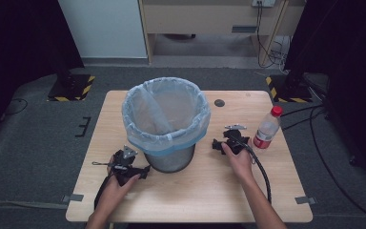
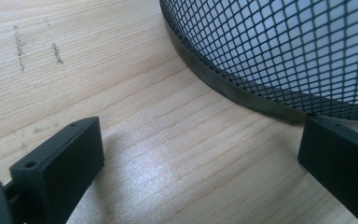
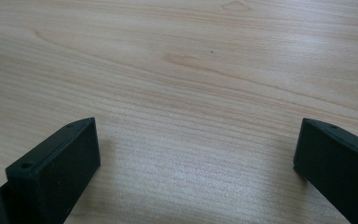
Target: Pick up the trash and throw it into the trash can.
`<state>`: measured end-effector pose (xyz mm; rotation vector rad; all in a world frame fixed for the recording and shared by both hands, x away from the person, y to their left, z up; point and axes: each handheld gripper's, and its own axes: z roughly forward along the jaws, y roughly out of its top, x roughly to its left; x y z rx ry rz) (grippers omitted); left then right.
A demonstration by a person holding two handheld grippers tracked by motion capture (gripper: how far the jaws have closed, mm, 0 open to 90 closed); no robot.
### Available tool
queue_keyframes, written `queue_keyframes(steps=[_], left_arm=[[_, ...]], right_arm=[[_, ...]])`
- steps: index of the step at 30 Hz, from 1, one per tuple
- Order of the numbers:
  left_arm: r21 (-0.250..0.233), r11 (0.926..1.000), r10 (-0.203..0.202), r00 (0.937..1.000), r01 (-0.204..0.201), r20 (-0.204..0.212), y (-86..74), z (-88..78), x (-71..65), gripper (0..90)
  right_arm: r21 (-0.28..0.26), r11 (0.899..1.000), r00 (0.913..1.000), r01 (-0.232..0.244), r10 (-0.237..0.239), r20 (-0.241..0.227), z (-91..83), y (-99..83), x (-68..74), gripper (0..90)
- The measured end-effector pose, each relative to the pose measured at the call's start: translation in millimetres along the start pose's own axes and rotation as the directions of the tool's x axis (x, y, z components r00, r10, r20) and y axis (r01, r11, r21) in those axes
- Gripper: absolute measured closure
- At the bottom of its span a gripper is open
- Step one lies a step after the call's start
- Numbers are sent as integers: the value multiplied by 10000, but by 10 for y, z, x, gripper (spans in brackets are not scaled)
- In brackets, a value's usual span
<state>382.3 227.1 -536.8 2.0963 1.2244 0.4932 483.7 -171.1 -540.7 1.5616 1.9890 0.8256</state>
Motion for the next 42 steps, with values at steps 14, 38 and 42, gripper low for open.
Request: queue_keyframes(steps=[14,38,42], left_arm=[[-1,10000,2,10000,-2,-1,4,4,4,0],[-14,10000,-4,10000,4,-3,4,6,3,0],[-12,10000,1,10000,-1,1,5,6,4,0]], right_arm=[[385,9959,9919,818,-776,-1001,-185,-22,-64,48],[-669,9780,9756,1975,-2027,-841,-1015,-289,-18,91],[-876,9799,9796,1793,-1860,-758,-1092,-308,-101,72]])
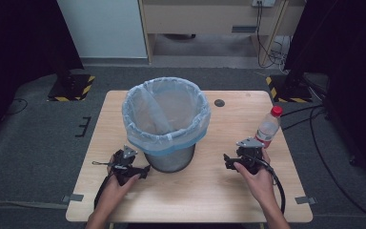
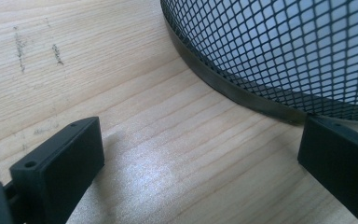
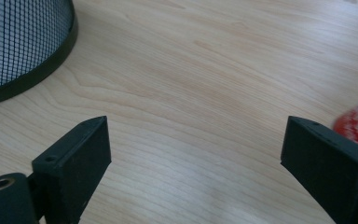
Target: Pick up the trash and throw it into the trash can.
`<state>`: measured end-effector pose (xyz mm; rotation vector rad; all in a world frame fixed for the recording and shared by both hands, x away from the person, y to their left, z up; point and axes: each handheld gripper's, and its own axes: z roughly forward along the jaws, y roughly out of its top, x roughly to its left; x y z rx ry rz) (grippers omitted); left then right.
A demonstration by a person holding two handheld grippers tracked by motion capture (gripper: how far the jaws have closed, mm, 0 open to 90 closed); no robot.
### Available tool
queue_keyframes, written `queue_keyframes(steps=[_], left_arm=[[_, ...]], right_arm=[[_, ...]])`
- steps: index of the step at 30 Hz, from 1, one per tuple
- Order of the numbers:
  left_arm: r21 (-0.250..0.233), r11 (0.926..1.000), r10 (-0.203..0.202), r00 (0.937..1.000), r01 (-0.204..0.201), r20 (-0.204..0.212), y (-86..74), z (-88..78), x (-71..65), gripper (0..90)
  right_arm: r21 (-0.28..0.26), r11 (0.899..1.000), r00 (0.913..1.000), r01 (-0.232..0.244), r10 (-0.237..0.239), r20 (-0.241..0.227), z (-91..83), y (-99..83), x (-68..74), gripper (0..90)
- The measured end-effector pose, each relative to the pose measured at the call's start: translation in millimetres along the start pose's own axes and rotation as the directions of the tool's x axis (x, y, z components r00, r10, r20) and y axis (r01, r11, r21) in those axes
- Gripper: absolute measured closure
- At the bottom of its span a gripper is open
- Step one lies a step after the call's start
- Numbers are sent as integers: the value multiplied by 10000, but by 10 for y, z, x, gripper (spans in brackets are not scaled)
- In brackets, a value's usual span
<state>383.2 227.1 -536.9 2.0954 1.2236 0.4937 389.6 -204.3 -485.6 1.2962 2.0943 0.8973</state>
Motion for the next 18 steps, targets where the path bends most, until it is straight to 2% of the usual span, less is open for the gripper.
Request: queue_keyframes(steps=[6,8,18], left_arm=[[3,10000,3,10000,-3,4,0,0,0,0],[1,10000,3,10000,-3,3,0,0,0,0],[-1,10000,1,10000,-1,1,0,0,0,0]], right_arm=[[-239,9990,9991,-387,383,-174,-142,-62,-162,51],[-281,9986,9989,-457,455,-72,-199,-59,-204,50],[-308,9970,9974,-706,710,89,-281,-161,-289,62]])
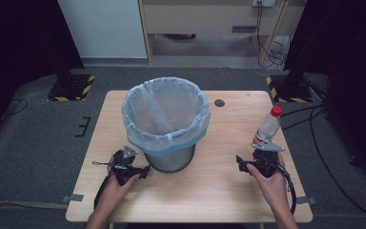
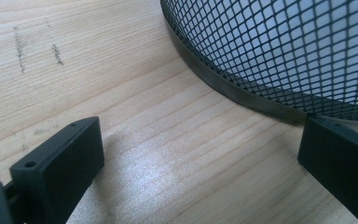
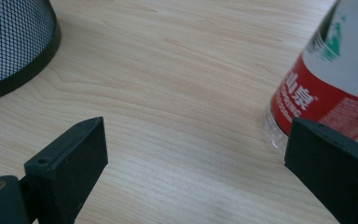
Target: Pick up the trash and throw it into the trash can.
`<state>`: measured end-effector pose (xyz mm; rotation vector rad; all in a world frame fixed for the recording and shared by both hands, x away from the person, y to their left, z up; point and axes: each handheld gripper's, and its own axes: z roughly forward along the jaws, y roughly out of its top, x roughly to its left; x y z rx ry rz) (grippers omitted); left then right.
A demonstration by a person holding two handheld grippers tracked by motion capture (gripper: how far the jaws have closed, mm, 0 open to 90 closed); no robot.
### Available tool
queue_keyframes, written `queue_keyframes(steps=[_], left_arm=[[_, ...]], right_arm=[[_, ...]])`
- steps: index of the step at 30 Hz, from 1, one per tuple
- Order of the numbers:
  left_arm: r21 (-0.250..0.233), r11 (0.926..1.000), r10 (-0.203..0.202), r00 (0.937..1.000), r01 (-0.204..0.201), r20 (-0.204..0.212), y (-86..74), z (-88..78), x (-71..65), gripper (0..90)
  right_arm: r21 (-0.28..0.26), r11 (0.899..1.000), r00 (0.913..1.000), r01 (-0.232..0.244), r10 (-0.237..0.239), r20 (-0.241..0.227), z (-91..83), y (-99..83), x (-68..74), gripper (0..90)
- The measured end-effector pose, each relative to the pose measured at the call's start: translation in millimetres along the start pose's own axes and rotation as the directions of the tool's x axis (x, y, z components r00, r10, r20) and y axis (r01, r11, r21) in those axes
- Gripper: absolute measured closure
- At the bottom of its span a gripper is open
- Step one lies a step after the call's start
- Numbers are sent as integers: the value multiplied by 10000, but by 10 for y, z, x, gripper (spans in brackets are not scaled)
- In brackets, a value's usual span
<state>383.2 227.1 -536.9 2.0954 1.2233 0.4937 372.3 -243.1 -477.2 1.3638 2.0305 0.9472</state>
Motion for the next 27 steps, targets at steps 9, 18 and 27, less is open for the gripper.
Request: queue_keyframes(steps=[9,18,27], left_arm=[[3,10000,3,10000,-3,1,0,0,0,0],[0,10000,1,10000,-1,-3,0,0,0,0],[0,10000,1,10000,-1,-2,0,0,0,0]], right_arm=[[-342,9983,9976,-479,495,493,-97,-95,-212,91],[-513,9946,9889,-904,957,1140,-100,-83,-473,110],[-772,9902,9854,-1162,1247,1159,-61,17,-689,86]])
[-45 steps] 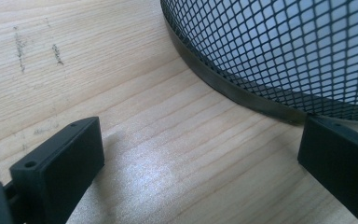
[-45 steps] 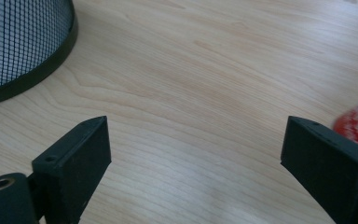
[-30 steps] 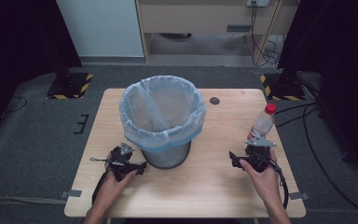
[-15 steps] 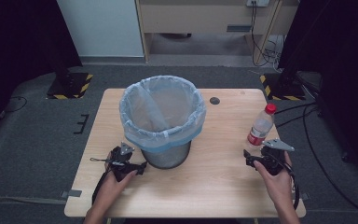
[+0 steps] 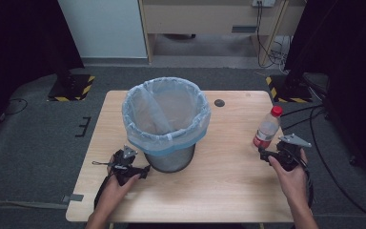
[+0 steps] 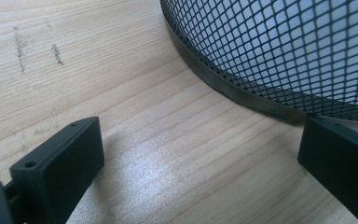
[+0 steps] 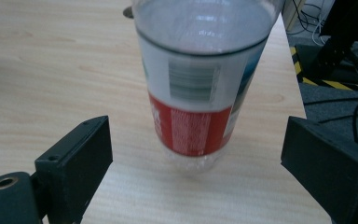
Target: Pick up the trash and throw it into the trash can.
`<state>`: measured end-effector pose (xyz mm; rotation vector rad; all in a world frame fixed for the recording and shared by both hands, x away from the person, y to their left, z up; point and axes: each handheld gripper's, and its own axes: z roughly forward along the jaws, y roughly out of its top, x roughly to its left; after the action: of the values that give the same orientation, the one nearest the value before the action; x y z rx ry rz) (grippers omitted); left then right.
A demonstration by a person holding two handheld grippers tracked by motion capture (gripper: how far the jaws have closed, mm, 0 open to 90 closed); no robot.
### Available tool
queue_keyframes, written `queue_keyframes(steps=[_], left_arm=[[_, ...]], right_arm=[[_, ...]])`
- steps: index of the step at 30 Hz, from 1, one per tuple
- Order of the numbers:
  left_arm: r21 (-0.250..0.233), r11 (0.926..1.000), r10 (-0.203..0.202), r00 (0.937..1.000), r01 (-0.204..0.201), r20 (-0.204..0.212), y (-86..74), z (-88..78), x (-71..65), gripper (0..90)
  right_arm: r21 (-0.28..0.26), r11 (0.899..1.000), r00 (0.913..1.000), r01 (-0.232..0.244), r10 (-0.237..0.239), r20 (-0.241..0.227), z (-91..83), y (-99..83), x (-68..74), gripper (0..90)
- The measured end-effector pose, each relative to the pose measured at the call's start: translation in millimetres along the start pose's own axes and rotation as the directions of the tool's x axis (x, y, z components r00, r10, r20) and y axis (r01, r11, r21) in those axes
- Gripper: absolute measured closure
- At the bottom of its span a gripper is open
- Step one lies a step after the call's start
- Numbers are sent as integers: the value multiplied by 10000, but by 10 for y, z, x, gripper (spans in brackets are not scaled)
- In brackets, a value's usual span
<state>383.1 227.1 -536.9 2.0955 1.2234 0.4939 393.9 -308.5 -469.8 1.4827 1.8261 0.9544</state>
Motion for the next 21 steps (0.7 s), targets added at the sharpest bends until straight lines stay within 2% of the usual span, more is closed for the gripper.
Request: queue_keyframes(steps=[6,10,13,18,21], left_arm=[[1,10000,3,10000,-3,-1,0,0,0,0],[1,10000,2,10000,-2,1,0,0,0,0],[1,10000,2,10000,-2,1,0,0,0,0],[0,10000,1,10000,-1,0,0,0,0,0],[-1,10000,0,10000,0,0,0,0,0,0]], right_arm=[[-203,9997,9999,130,-128,96,70,117,-54,76],[-357,9994,9999,-29,25,-98,129,182,-83,77],[-302,9995,9998,93,-98,-152,175,214,-69,76],[-415,9991,9998,-28,20,-198,253,272,-56,102],[-224,9997,9998,-96,92,-184,330,258,-65,128]])
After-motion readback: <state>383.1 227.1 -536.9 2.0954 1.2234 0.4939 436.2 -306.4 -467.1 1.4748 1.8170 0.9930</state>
